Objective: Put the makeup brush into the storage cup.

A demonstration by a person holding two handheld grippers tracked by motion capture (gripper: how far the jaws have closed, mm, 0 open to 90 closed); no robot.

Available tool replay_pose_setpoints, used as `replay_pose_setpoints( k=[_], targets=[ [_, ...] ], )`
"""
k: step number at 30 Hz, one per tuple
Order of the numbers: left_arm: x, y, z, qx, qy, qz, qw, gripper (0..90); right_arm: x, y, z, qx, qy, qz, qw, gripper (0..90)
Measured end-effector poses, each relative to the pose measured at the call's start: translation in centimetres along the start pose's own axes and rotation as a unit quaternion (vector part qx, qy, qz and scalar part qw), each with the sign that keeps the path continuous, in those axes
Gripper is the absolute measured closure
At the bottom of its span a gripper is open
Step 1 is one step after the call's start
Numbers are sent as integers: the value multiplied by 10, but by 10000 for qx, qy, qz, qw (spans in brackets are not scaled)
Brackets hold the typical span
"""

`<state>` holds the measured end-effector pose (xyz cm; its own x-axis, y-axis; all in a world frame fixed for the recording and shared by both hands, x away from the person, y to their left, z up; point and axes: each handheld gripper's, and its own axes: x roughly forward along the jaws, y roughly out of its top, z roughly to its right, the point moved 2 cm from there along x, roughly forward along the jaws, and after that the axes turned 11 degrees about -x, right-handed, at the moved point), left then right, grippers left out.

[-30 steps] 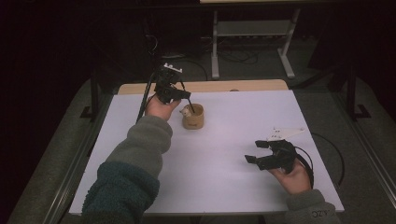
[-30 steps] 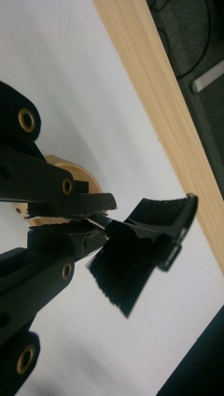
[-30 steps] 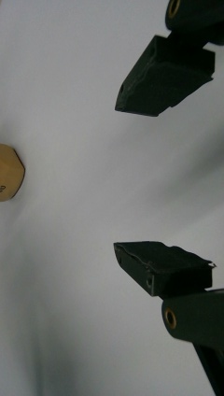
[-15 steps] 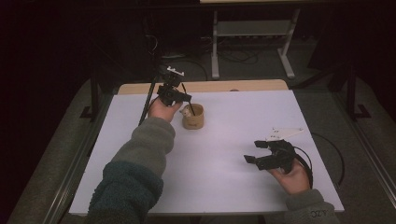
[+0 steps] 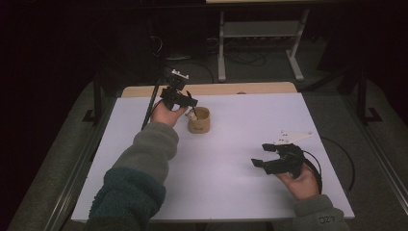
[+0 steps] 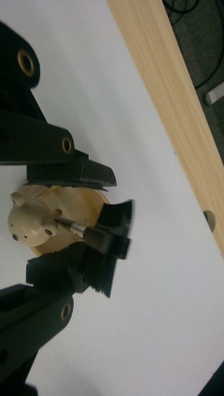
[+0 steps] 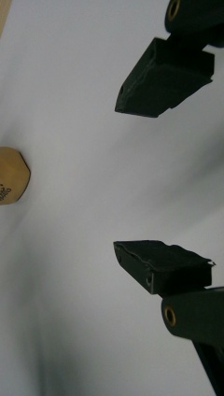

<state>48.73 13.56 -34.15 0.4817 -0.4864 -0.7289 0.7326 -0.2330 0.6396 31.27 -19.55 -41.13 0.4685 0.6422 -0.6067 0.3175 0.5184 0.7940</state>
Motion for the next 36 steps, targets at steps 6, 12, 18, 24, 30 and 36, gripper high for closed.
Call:
replay_pose_setpoints(
  k=[6, 12, 18, 24, 30, 36],
  targets=[
    [-5, -5, -7, -57, -105, -2, 9999, 514, -1, 0, 1, 11, -21, 4, 10000, 265],
    [-12, -9, -9, 16, -225, 64, 9997, 495, -1, -2, 5, 77, -50, 9, 10000, 264],
    [-23, -13, -11, 39, -283, 194, 9994, 471, 0, -2, 6, 72, -86, -35, 9999, 264],
    [-21, -13, -15, -20, -316, 230, 9992, 471, 1, -2, 6, 128, -95, -35, 9999, 263],
    [-11, -14, -13, 143, -252, 131, 9995, 558, 2, -2, 7, 94, -74, -59, 9999, 264],
    [-12, -10, -15, -43, -331, 288, 9990, 531, 1, -2, 6, 88, -59, -19, 9999, 265]
  ],
)
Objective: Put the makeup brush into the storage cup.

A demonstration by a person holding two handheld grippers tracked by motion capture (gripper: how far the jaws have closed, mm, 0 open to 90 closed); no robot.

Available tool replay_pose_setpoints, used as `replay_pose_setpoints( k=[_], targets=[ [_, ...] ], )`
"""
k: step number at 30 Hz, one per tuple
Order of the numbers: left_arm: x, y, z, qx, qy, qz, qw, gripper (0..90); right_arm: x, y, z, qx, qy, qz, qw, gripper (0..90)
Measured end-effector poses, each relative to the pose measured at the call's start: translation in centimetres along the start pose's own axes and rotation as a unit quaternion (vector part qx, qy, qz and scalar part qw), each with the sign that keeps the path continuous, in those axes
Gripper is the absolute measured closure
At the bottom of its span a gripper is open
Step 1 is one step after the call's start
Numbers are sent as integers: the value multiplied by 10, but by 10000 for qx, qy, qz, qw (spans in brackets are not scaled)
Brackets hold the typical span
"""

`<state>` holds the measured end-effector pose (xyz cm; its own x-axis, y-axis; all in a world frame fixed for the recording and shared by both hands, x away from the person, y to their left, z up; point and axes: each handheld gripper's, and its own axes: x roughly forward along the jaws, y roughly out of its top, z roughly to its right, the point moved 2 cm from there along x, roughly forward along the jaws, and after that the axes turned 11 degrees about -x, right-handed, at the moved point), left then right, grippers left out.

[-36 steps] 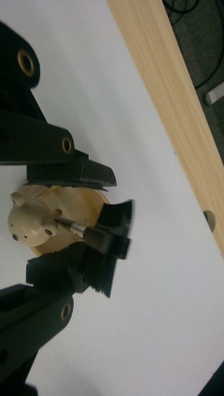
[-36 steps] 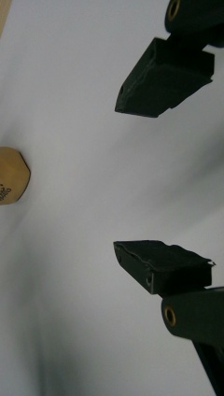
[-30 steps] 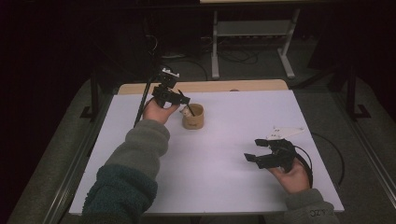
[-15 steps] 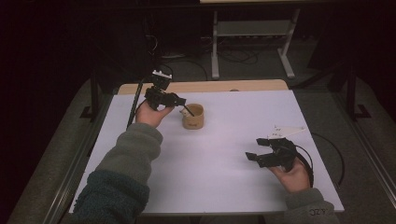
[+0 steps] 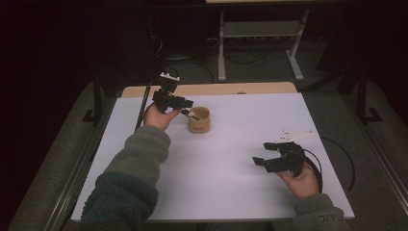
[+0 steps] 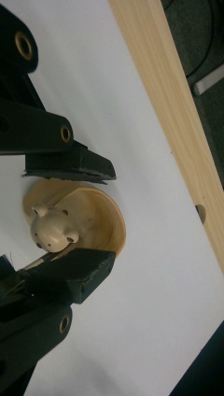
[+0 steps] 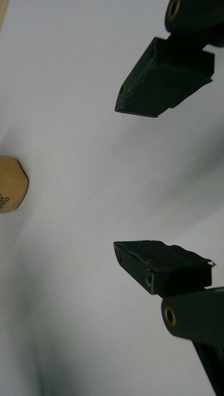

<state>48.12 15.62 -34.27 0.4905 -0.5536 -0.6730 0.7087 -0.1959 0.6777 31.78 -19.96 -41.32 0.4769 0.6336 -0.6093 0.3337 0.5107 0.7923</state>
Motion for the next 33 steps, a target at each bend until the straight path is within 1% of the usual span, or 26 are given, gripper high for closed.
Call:
replay_pose_setpoints(
  k=[4, 5, 7, 10, 12, 13, 16, 18, 20, 21, 25, 26, 28, 29, 31, 33],
  targets=[
    [-7, 2, 1, 25, -68, 71, 9999, 519, 1, 0, 1, 11, 9, -18, 10000, 264],
    [-9, 2, 1, 4, -96, 75, 9999, 514, 1, 0, 1, -15, -2, -16, 10000, 264],
    [-12, 1, 2, 33, -125, 86, 9999, 507, 1, 0, 1, -44, -7, -15, 10000, 264],
    [-18, 1, 3, 73, -159, 105, 9998, 500, 0, 0, 2, 0, -35, -17, 10000, 264],
    [-23, 0, 3, 84, -208, 135, 9997, 491, -2, -1, 5, 47, -48, -13, 10000, 260],
    [-26, -1, 3, 113, -201, 122, 9997, 490, -2, -1, 7, 57, -53, -21, 10000, 259],
    [-34, -4, 2, 120, -208, 174, 9996, 485, -3, -3, 11, 136, -73, -11, 9999, 259],
    [-40, -7, 1, 168, -207, 180, 9995, 482, -5, -3, 12, 139, -109, -9, 9998, 259],
    [-45, -9, 1, 162, -211, 195, 9995, 477, -6, -3, 13, 147, -121, -8, 9998, 259],
    [-48, -10, 0, 212, -217, 190, 9994, 475, -6, -3, 13, 142, -134, -3, 9998, 259],
    [-55, -17, 2, 250, -260, 219, 9991, 467, -7, -4, 15, 192, -161, -24, 9997, 257],
    [-57, -18, 2, 315, -249, 178, 9990, 464, -6, -4, 16, 158, -170, -2, 9997, 256],
    [-60, -22, 3, 373, -297, 180, 9987, 455, -6, -4, 16, 225, -184, -5, 9996, 256],
    [-61, -24, 5, 395, -297, 153, 9987, 455, -7, -5, 17, 232, -196, -23, 9995, 256],
    [-63, -28, 6, 499, -263, 116, 9983, 448, -7, -5, 17, 226, -196, -23, 9996, 256],
    [-65, -31, 7, 502, -291, 132, 9982, 446, -6, -5, 18, 209, -212, -35, 9996, 256]
  ],
)
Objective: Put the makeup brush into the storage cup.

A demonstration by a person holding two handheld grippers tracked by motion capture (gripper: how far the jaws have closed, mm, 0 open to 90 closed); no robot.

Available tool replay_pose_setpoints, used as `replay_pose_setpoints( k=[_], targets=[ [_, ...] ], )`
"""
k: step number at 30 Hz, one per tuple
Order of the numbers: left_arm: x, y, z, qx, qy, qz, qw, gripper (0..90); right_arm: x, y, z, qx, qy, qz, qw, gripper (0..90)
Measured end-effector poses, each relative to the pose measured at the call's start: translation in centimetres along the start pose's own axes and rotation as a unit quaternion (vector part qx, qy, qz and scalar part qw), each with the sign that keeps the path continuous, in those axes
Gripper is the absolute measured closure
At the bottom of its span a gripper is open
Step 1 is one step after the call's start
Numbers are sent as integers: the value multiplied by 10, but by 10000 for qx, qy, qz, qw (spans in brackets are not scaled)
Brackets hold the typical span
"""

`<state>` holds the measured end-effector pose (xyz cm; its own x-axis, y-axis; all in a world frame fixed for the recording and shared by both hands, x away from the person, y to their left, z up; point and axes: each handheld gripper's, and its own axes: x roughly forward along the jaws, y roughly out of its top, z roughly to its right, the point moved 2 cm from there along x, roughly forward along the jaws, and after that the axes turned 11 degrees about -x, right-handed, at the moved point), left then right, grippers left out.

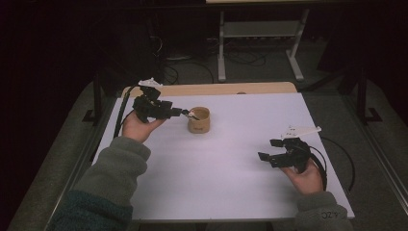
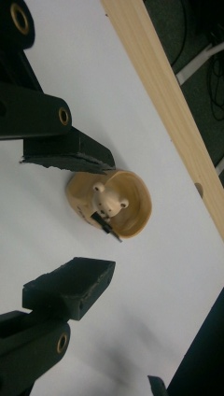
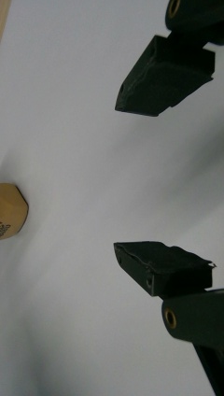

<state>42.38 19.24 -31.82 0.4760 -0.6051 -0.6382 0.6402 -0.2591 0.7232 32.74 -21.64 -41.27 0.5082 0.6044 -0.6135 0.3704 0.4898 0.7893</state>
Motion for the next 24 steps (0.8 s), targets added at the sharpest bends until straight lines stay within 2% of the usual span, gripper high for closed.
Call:
replay_pose_setpoints(
  k=[6, 10, 15, 16, 18, 19, 20, 21, 24],
  targets=[
    [-8, -14, 0, 67, 14, -68, 10000, 432, -1, 0, 0, 4, -22, 7, 10000, 257],
    [-15, -24, 1, 38, -2, -32, 10000, 419, -1, 0, 0, -4, -13, 11, 10000, 258],
    [-25, -37, 3, 142, -28, 0, 9999, 413, -1, 1, -1, -9, -28, 20, 10000, 261],
    [-26, -40, 4, 93, -57, 39, 9999, 408, -1, 1, -1, -13, -26, 19, 10000, 261],
    [-28, -45, 4, 180, -50, -18, 9998, 406, -2, 1, -1, -11, -31, 15, 10000, 261],
    [-28, -48, 6, 136, -63, 19, 9999, 400, -2, 1, -1, -3, -28, 24, 10000, 261],
    [-30, -50, 5, 204, -57, -28, 9998, 398, -1, 1, -1, -14, -36, 19, 10000, 261],
    [-31, -52, 7, 165, -73, -5, 9998, 397, -1, 1, -1, 4, -30, 9, 10000, 261],
    [-33, -57, 8, 240, -75, -2, 9997, 389, -1, 1, -1, -18, -28, -11, 10000, 261]
  ],
)
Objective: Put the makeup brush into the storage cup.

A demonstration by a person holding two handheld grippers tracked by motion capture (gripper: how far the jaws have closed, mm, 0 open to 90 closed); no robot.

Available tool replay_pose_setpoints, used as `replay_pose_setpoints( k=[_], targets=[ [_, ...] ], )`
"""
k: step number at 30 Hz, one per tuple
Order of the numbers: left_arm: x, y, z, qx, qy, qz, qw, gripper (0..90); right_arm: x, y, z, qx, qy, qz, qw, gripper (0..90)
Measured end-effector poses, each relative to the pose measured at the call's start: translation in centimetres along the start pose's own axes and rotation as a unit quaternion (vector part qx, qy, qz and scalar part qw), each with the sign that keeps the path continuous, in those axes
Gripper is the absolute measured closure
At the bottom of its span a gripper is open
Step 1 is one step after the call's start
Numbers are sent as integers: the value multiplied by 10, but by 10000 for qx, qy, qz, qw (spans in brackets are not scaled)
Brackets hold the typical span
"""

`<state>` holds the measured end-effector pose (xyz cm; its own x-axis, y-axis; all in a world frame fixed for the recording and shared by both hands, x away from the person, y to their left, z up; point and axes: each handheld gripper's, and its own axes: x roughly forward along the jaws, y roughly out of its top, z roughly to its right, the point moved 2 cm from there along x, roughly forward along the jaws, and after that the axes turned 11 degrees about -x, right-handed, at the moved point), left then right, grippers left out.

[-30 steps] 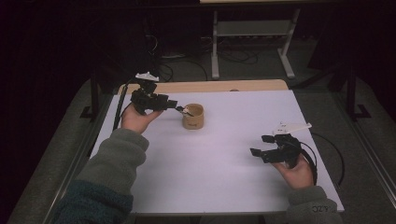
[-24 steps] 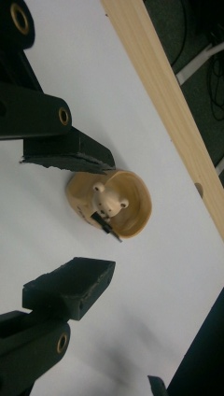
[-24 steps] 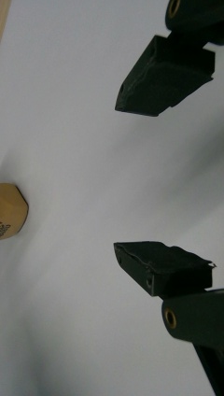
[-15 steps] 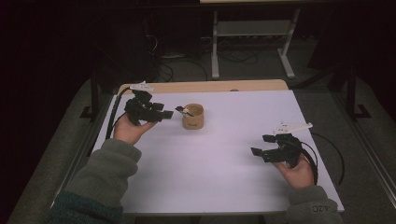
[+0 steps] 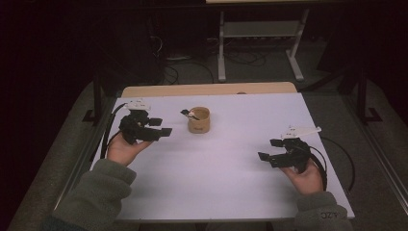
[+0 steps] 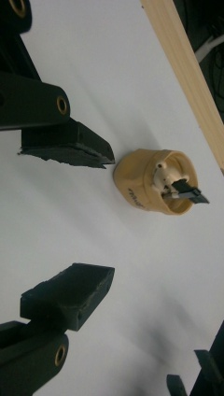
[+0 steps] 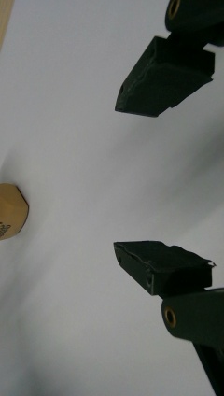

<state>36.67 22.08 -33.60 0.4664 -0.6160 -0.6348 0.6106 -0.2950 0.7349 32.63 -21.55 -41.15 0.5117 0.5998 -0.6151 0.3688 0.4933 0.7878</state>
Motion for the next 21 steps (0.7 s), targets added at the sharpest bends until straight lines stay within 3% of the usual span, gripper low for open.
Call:
replay_pose_setpoints(
  k=[4, 11, 17, 18, 21],
  targets=[
    [-2, -6, 2, 129, 105, -107, 9998, 376, 1, -1, 0, 0, 0, -4, 10000, 259],
    [-2, -24, 7, 146, 97, -149, 9997, 357, 0, -1, -1, 16, -19, -33, 10000, 257],
    [0, -39, 10, 30, 79, -83, 9999, 342, 2, -2, -3, -2, -2, -80, 10000, 255],
    [0, -49, 10, 62, 93, -133, 9998, 334, 3, -1, -5, -6, 11, -99, 9999, 253],
    [1, -60, 12, -50, 55, -56, 10000, 329, 4, -2, -6, -64, 17, -123, 9999, 253]
  ],
)
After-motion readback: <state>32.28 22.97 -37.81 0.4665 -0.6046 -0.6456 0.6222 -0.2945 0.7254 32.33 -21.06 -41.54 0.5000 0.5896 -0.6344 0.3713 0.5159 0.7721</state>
